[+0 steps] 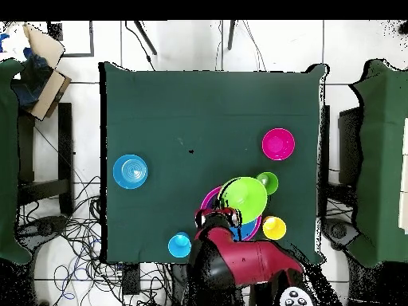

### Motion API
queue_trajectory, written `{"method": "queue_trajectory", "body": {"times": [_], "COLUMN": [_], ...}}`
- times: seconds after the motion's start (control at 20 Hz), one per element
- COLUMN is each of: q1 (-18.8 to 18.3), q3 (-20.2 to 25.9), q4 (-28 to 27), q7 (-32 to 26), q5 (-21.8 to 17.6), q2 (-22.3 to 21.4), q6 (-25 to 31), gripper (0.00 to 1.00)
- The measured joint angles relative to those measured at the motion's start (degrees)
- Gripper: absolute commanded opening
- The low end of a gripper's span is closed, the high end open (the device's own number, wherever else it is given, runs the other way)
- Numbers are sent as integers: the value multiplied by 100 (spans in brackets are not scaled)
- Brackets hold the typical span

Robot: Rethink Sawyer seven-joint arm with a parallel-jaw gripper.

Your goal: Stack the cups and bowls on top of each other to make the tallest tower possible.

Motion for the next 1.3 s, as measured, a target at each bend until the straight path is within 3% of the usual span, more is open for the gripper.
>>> {"method": "queue_trajectory", "body": {"times": [0.55,0.85,0.9,1.3], "q1": [101,276,344,472], "q3": [-251,-509,-592,-762], "q4": [85,91,99,121], "q7": [0,0,0,0], "q5": [-27,-97,-115,-117], "q2": [43,216,294,320], "q6": [-78,-393,-549,-647], "gripper": [0,0,100,100]}}
